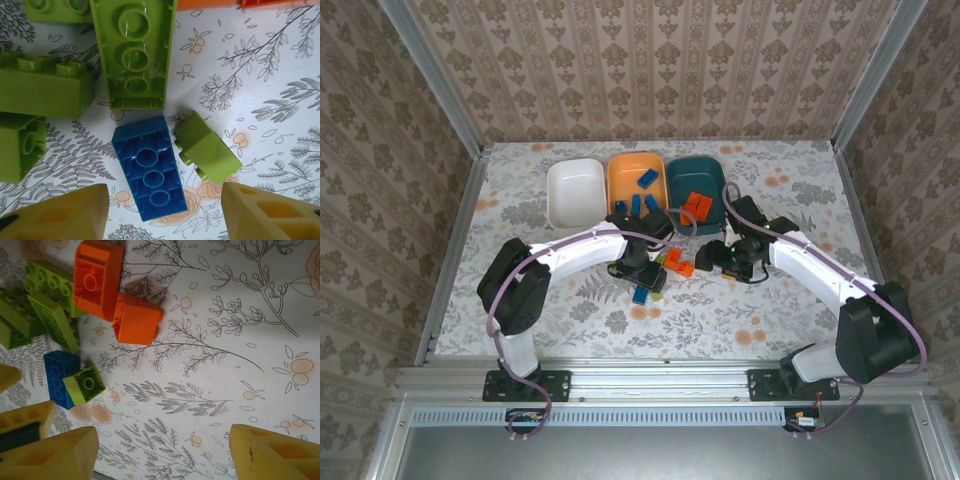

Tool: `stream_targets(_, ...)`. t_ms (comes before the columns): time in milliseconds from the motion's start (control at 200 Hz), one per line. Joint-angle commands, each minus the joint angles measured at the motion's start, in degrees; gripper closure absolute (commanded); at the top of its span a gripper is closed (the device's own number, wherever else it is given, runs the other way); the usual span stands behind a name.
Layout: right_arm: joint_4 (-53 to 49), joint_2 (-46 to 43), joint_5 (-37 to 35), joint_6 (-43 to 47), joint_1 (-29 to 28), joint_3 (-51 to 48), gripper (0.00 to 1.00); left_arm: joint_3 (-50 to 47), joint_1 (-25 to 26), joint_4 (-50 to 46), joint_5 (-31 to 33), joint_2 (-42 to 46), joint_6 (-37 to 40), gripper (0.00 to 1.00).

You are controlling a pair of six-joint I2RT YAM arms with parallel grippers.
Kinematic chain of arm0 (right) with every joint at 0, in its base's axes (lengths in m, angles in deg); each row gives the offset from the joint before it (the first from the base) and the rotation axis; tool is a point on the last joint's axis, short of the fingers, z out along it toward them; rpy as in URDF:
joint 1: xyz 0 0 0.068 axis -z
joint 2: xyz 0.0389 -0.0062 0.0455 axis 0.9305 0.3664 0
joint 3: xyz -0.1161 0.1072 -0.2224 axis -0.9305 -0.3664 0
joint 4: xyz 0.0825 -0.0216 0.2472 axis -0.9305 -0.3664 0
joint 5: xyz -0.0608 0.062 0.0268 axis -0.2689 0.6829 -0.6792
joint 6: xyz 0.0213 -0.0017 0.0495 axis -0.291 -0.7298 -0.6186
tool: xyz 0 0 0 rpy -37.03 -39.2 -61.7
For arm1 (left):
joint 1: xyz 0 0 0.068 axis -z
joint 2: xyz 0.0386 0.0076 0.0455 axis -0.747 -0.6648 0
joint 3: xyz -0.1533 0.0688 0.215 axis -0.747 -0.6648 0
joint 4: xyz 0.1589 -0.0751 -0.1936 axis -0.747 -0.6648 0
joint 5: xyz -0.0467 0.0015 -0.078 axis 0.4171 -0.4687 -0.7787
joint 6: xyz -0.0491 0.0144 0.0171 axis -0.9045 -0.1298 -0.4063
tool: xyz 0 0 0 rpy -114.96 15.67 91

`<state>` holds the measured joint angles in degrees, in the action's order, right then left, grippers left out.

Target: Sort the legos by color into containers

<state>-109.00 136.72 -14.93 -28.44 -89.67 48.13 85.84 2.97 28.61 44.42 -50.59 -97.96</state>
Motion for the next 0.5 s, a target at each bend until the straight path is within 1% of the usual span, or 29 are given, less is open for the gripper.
stream_targets(0, -1.8, -3.2, -0.3, -0.6, 0.2, -1.3, 0.29, -2.3, -0.2, 1.0, -1.1, -0.6, -0.1, 0.4)
stream_targets(215, -2.8, -5.3, -1.1, -1.2, 0.2, -2.6, 0.29, -4.9, -0.2, 2.0, -1.5, 0.0, 0.6, 0.42)
stream_targets(495, -2.9, -6.5, -1.4, -2.1, 0.1, -3.2, 0.29, -6.6, -0.3, 4.0, -1.9, -3.0, 0.9, 0.48)
